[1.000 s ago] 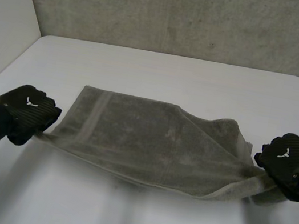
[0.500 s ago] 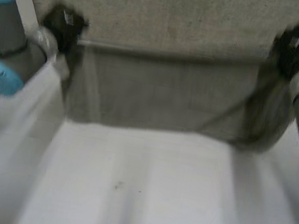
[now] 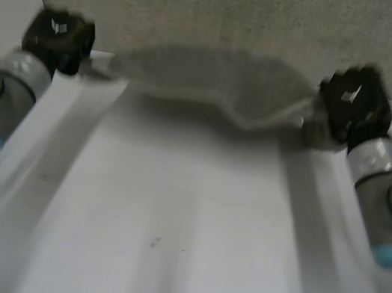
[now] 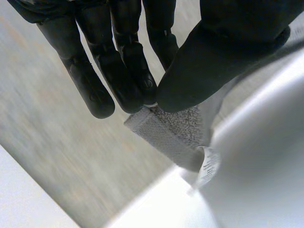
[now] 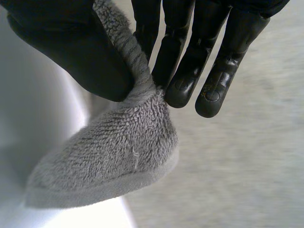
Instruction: Fold the towel.
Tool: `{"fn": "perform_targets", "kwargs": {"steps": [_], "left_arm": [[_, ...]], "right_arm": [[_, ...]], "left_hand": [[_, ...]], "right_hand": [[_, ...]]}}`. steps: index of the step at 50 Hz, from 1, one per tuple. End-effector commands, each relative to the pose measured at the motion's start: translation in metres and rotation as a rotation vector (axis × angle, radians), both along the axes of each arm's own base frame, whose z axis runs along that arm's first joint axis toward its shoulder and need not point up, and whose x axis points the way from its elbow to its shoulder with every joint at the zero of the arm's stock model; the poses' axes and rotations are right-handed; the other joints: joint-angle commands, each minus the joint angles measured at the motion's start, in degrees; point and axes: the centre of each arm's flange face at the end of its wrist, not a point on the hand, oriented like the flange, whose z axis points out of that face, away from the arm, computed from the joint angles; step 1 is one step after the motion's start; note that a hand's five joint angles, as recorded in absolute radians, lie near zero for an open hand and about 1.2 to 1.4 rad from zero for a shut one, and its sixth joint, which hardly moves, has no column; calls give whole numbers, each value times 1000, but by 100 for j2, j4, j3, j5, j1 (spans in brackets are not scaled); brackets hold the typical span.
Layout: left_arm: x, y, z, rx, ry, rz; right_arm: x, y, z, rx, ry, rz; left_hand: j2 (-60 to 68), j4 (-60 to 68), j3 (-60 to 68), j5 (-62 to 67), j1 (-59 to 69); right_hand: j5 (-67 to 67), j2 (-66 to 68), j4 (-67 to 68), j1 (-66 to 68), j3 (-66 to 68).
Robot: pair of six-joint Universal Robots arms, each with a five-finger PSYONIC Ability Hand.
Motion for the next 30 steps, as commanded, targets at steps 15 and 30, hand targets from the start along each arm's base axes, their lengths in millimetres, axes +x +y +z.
{"fn": "perform_targets", "kwargs": {"steps": [15, 30], "left_arm": [[21, 39, -68, 202, -37, -7], [20, 45, -69, 209, -37, -29]], "right_arm": [[-15, 58, -87, 403, 76, 77], [-39, 35, -54, 637, -126, -24]], "left_hand": [[1019, 1021, 1028, 1053, 1181], [1019, 1021, 1028, 1053, 1181]], "right_hand": [[-3398, -3509, -3578, -2299, -3584], [-4323, -4435, -4503, -3224, -4509]]}}
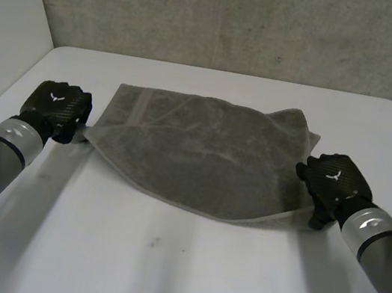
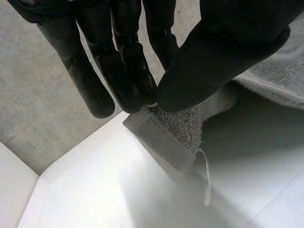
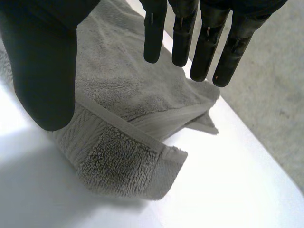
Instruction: Fold the towel.
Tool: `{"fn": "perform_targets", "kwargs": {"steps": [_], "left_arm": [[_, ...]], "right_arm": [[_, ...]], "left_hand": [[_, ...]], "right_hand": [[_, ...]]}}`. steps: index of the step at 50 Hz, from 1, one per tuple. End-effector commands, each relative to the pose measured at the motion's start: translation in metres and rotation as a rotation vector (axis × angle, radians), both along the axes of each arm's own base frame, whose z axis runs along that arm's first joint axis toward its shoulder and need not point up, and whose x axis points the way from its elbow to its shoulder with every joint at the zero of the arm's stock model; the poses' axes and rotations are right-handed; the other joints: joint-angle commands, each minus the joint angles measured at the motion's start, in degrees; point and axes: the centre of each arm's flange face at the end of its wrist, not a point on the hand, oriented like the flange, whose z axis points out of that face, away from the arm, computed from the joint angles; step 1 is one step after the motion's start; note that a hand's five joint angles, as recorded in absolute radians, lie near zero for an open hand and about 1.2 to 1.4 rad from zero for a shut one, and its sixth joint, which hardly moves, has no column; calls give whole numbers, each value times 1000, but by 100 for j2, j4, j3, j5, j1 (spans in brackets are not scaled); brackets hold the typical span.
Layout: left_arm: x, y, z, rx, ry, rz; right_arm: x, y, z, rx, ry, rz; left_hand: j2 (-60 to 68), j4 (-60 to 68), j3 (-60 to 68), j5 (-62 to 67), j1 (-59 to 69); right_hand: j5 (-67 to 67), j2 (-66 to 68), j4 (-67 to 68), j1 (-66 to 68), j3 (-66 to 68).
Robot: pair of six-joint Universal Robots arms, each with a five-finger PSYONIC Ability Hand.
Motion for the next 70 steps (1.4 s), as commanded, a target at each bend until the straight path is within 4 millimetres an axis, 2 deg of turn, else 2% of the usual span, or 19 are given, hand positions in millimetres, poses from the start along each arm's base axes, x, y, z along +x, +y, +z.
{"fn": "perform_targets", "kwargs": {"steps": [1, 16, 22, 24, 27, 29, 33, 38, 42, 44, 45, 50, 54, 57, 63, 66, 68, 69, 70], "left_arm": [[1, 0, -1, 4, 0, 1], [2, -1, -2, 6, -2, 3], [2, 0, -3, 9, -10, 4], [2, 1, -4, 12, -18, 3], [3, 2, -5, 17, -54, -2], [4, 3, -6, 23, -75, -3], [7, 9, -8, 54, -142, -10], [15, 21, 6, 69, -200, 3], [28, 29, 21, 73, -230, 34], [36, 43, 39, 67, -261, 49], [36, 44, 40, 67, -261, 49], [40, 76, 81, -5, -291, 54], [40, 85, 95, -45, -288, 56], [39, 89, 100, -67, -283, 54], [37, 87, 91, -39, -288, 42], [36, 77, 71, 35, -297, 28], [35, 64, 48, 114, -303, 16], [35, 64, 48, 114, -303, 16], [34, 58, 39, 134, -305, 8]], "right_arm": [[-8, -14, 15, 149, -73, -48], [-5, -38, -2, 213, -42, -28], [-6, -37, -13, 270, 51, -7], [-9, -32, -15, 280, 114, -3], [-12, -31, -15, 278, 143, -9], [-17, -32, -15, 268, 179, -37], [-24, -32, -10, 259, 184, -70], [-38, -30, 7, 209, 161, -105], [-48, -22, 34, 140, 131, -112], [-51, -18, 45, 111, 121, -111], [-54, -14, 55, 85, 115, -111], [-61, -2, 88, -23, 91, -123], [-62, 15, 120, -142, 74, -121], [-62, 19, 126, -163, 70, -118], [-61, 22, 126, -173, 79, -111], [-60, 18, 117, -146, 83, -106], [-58, 3, 91, -52, 101, -93], [-58, 3, 91, -52, 101, -93], [-58, -5, 77, -10, 121, -92]], "left_hand": [[1018, 1021, 1028, 1053, 1180], [1018, 1021, 1028, 1053, 1180], [1018, 1021, 1028, 1053, 1180], [1018, 1021, 1028, 1053, 1180], [1018, 1021, 1028, 1053, 1180], [1018, 1021, 1028, 1053, 1180], [1018, 1021, 1028, 1053, 1180], [1018, 1021, 1028, 1053, 1180], [1018, 1021, 1028, 1053, 1180], [1018, 1021, 1028, 1053, 1180], [1018, 1021, 1028, 1053, 1180], [1018, 1021, 1028, 1053, 1180], [1018, 1021, 1028, 1053, 1180], [1018, 1021, 1028, 1053, 1180], [1018, 1021, 1028, 1053, 1180], [1018, 1021, 1028, 1053, 1180], [1018, 1021, 1028, 1053, 1180], [1018, 1021, 1028, 1053, 1180], [1018, 1021, 1028, 1053, 1180]], "right_hand": [[-29, -185, -81, 150, -119], [324, 169, 272, 503, 234], [2007, 1851, 1955, 2185, 1916], [3546, 3390, 3494, 3724, 3455], [4160, 4004, 4108, 4338, 4069], [5626, 5470, 5574, 5804, 5535], [5634, 5478, 5582, 5812, 5544], [5634, 5478, 5582, 5812, 5544], [5634, 5478, 5582, 5812, 5544], [5634, 5478, 5582, 5812, 5544], [5634, 5478, 5582, 5812, 5544], [5634, 5478, 5582, 5812, 5544], [5634, 5478, 5582, 5812, 5544], [5634, 5478, 5582, 5812, 5544], [5634, 5478, 5582, 5812, 5544], [5634, 5478, 5582, 5812, 5544], [5634, 5478, 5582, 5812, 5544], [5634, 5478, 5582, 5812, 5544], [5634, 5478, 5582, 5812, 5544]]}}
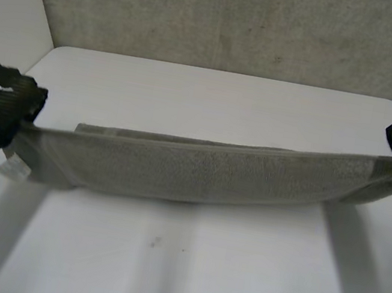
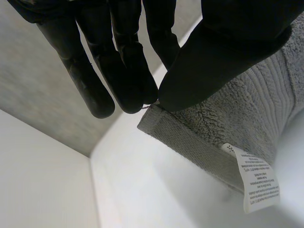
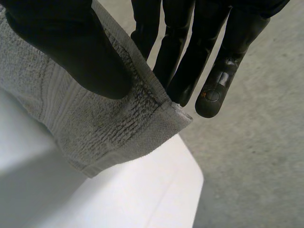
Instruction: Fold the towel.
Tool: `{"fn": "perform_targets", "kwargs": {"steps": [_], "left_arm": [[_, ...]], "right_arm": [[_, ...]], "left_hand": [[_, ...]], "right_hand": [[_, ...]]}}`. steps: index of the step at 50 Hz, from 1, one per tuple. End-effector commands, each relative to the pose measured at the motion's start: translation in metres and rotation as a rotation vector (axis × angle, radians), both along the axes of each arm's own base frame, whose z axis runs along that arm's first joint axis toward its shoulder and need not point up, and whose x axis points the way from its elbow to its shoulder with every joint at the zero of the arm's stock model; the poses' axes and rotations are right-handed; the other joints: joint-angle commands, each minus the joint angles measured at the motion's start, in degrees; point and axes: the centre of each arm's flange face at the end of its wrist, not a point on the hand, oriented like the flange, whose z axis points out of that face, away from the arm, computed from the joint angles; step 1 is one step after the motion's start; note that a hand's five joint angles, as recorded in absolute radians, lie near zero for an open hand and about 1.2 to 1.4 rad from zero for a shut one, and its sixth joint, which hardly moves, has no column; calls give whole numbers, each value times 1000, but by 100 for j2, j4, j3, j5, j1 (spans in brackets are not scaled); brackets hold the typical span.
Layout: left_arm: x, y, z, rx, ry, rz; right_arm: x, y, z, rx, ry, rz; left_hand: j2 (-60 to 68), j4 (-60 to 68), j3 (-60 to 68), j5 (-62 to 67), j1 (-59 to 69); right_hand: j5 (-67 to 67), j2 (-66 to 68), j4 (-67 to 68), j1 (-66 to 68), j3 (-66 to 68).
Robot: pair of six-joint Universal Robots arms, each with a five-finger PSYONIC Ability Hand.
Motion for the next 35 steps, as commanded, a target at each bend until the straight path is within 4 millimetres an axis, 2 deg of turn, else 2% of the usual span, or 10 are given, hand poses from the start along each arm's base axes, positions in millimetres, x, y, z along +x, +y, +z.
{"fn": "perform_targets", "kwargs": {"steps": [1, 3, 7, 11, 12, 17, 23, 25, 30, 35], "left_arm": [[-3, -26, -46, 151, -11, -8], [-10, -41, -64, 177, -18, -25], [-21, -53, -80, 201, -25, -52], [-29, -77, -97, 215, -27, -65], [-29, -77, -97, 215, -27, -65], [-47, -108, -105, 133, -20, -81], [-51, -133, -114, 63, -34, -46], [-52, -148, -119, 38, -35, -22], [-55, -168, -122, 7, -31, -4], [-61, -176, -130, -3, -30, -16]], "right_arm": [[2, -25, -46, 157, 34, 8], [2, -42, -67, 214, 64, 14], [5, -56, -82, 243, 75, 17], [26, -78, -99, 202, 99, 32], [26, -78, -99, 202, 99, 32], [41, -112, -114, 89, 117, -14], [63, -131, -123, -8, 106, 18], [70, -145, -130, -60, 100, 12], [72, -164, -142, -99, 109, -39], [79, -173, -155, -108, 127, -58]], "left_hand": [[1011, 1022, 1028, 1052, 1169], [1011, 1022, 1028, 1052, 1169], [1011, 1022, 1028, 1052, 1169], [1011, 1022, 1028, 1052, 1169], [1011, 1022, 1028, 1052, 1169], [1011, 1022, 1028, 1052, 1169], [1011, 1022, 1028, 1052, 1169], [1011, 1022, 1028, 1052, 1169], [1011, 1022, 1028, 1052, 1169], [1011, 1022, 1028, 1052, 1169]], "right_hand": [[1375, 1246, 1161, 2424, 1188], [1375, 1246, 1161, 2424, 1188], [1375, 1246, 1161, 2424, 1188], [1375, 1246, 1161, 2424, 1188], [1375, 1246, 1161, 2424, 1188], [1375, 1246, 1161, 2424, 1188], [1375, 1246, 1161, 2424, 1188], [1375, 1246, 1161, 2424, 1188], [1375, 1246, 1161, 2424, 1188], [1375, 1246, 1161, 2424, 1188]]}}
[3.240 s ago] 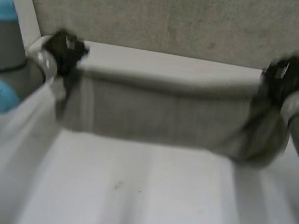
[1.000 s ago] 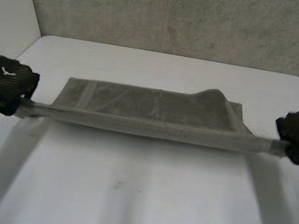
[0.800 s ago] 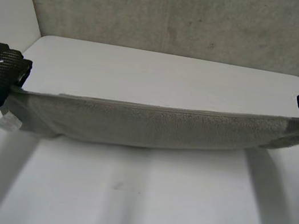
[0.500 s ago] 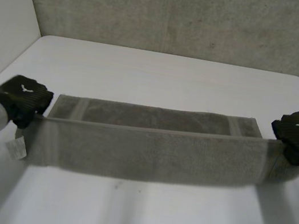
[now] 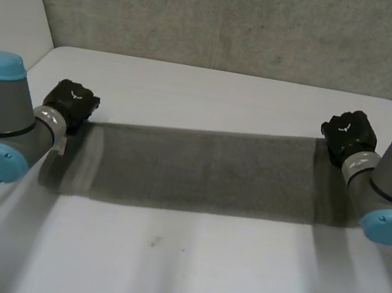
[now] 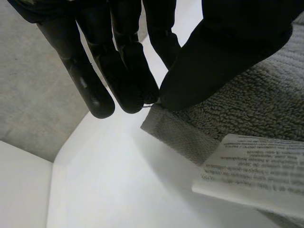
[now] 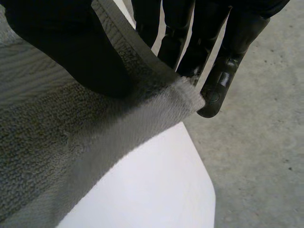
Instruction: Fold the towel.
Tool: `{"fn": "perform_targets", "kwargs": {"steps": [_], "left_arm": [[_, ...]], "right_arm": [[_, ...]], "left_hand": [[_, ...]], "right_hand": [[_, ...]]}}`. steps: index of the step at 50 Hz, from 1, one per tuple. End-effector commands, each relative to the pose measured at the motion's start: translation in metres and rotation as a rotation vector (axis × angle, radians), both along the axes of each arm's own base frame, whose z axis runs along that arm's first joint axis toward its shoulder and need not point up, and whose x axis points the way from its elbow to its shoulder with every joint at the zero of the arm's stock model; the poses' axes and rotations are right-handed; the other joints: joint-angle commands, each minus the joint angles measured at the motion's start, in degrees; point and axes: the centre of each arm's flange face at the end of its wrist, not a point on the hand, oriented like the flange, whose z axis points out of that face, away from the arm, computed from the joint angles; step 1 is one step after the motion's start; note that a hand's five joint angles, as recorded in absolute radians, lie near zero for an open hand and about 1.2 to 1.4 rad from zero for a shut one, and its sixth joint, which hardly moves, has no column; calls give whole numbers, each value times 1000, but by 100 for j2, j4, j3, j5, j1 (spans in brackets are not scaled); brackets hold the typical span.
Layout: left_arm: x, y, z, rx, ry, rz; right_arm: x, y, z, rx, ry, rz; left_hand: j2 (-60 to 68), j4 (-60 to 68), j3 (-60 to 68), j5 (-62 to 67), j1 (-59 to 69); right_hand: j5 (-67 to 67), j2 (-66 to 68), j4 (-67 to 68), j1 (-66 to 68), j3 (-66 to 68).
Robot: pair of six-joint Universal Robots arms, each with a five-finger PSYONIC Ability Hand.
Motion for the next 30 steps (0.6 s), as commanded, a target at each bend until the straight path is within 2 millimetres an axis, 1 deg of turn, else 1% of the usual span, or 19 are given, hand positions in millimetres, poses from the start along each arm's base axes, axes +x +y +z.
{"fn": "perform_targets", "kwargs": {"steps": [1, 5, 6, 7, 8, 9, 10, 11, 15, 17, 18, 20, 21, 22, 23, 26, 28, 29, 30], "left_arm": [[-8, -17, -10, -19, 4, -10], [-12, -17, -14, -21, 6, -22], [-15, -16, -15, -19, 7, -29], [-15, -16, -16, -19, 7, -29], [-19, -14, -16, -19, 6, -38], [-21, -13, -17, -24, 0, -45], [-21, -13, -17, -24, 0, -45], [-25, -11, -14, -37, 3, -52], [-31, -10, -9, -69, 10, -58], [-31, -9, 5, -97, 21, -54], [-31, -9, 5, -97, 21, -54], [-30, -5, 12, -102, 25, -50], [-28, -1, 19, -110, 29, -45], [-26, 4, 27, -116, 33, -40], [-26, 4, 27, -116, 33, -40], [-21, 16, 40, -123, 35, -34], [-15, 31, 48, -110, 36, -30], [-15, 31, 48, -110, 36, -30], [-11, 40, 49, -99, 35, -28]], "right_arm": [[7, -18, -21, -24, 28, -45], [10, -20, -28, -23, 47, -45], [12, -18, -30, -18, 51, -36], [12, -18, -30, -18, 51, -36], [14, -17, -31, -18, 51, -27], [15, -17, -31, -17, 46, -25], [15, -17, -31, -17, 46, -25], [16, -17, -29, -20, 35, -23], [16, -16, -21, -25, 4, -25], [15, -13, -2, -30, -63, -25], [15, -13, -2, -30, -64, -25], [11, -4, 15, -21, -128, -16], [11, -4, 15, -21, -128, -16], [10, 2, 24, -15, -150, -5], [10, 2, 24, -15, -150, -5], [8, 19, 40, 10, -168, 25], [-3, 35, 48, 77, -162, 30], [-3, 35, 48, 77, -162, 30], [-14, 39, 48, 124, -160, 9]], "left_hand": [[1011, 1021, 1028, 1052, 1153], [1011, 1021, 1028, 1052, 1153], [1011, 1021, 1028, 1052, 1153], [1011, 1021, 1028, 1052, 1153], [-1052, -1042, -1035, -1011, -910], [-4453, -4443, -4436, -4412, -4311], [-4487, -4477, -4470, -4446, -4345], [-5503, -5493, -5487, -5462, -5362], [-5934, -5924, -5917, -5893, -5792], [-5934, -5924, -5917, -5893, -5792], [-5934, -5924, -5917, -5893, -5792], [-5934, -5924, -5917, -5893, -5792], [-5934, -5924, -5917, -5893, -5792], [-5934, -5924, -5917, -5893, -5792], [-5934, -5924, -5917, -5893, -5792], [-5900, -5890, -5884, -5860, -5759], [-5883, -5873, -5867, -5843, -5742], [-5883, -5873, -5867, -5843, -5742], [-5883, -5873, -5867, -5843, -5742]], "right_hand": [[1345, 1246, 1161, 2424, 1184], [1345, 1246, 1161, 2424, 1184], [-231, -330, -415, 848, -392], [-247, -346, -431, 832, -408], [-4128, -4226, -4311, -3048, -4288], [-5655, -5754, -5839, -4576, -5816], [-5655, -5754, -5839, -4576, -5816], [-5655, -5754, -5839, -4576, -5816], [-5655, -5754, -5839, -4576, -5816], [-5655, -5754, -5839, -4576, -5816], [-5655, -5754, -5839, -4576, -5816], [-5655, -5754, -5839, -4576, -5816], [-5655, -5754, -5839, -4576, -5816], [-5655, -5754, -5839, -4576, -5816], [-5655, -5754, -5839, -4576, -5816], [-5655, -5754, -5839, -4576, -5816], [-5655, -5754, -5839, -4576, -5816], [-5655, -5754, -5839, -4576, -5816], [-5655, -5754, -5839, -4576, -5816]]}}
